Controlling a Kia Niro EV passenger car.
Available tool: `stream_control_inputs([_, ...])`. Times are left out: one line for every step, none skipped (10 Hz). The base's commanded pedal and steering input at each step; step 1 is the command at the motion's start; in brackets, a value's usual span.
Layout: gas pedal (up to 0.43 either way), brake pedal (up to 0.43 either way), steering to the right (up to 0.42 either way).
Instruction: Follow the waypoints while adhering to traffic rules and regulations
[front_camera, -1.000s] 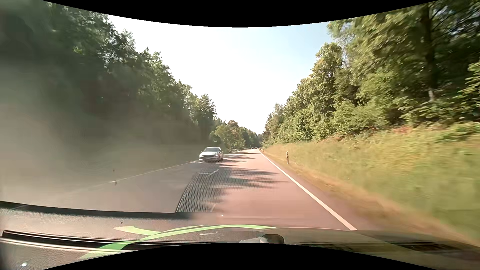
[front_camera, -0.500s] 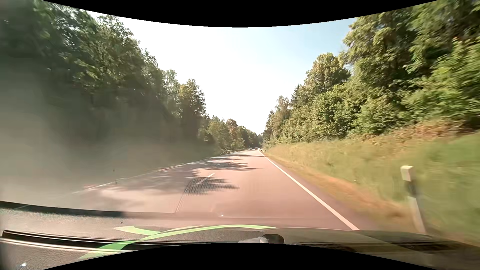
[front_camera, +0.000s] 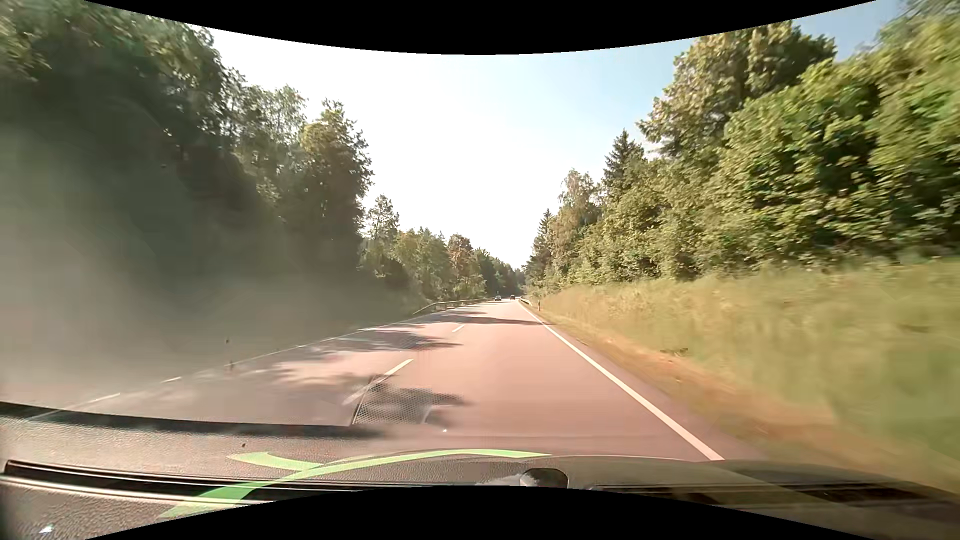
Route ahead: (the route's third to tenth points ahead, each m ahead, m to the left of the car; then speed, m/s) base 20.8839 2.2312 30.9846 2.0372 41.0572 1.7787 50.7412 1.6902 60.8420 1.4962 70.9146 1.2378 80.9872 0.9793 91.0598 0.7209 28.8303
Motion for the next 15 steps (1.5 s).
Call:
stream_control_inputs([0.287,0.000,-0.002])
stream_control_inputs([0.260,0.000,-0.002])
stream_control_inputs([0.240,0.000,-0.001])
stream_control_inputs([0.240,0.000,-0.002])
stream_control_inputs([0.240,0.000,-0.002])
stream_control_inputs([0.240,0.000,-0.002])
stream_control_inputs([0.240,0.000,-0.002])
stream_control_inputs([0.248,0.000,-0.002])
stream_control_inputs([0.248,0.000,-0.002])
stream_control_inputs([0.260,0.000,-0.002])
stream_control_inputs([0.260,0.000,-0.001])
stream_control_inputs([0.268,0.000,-0.002])
stream_control_inputs([0.280,0.000,-0.002])
stream_control_inputs([0.280,0.000,-0.001])
stream_control_inputs([0.280,0.000,-0.001])
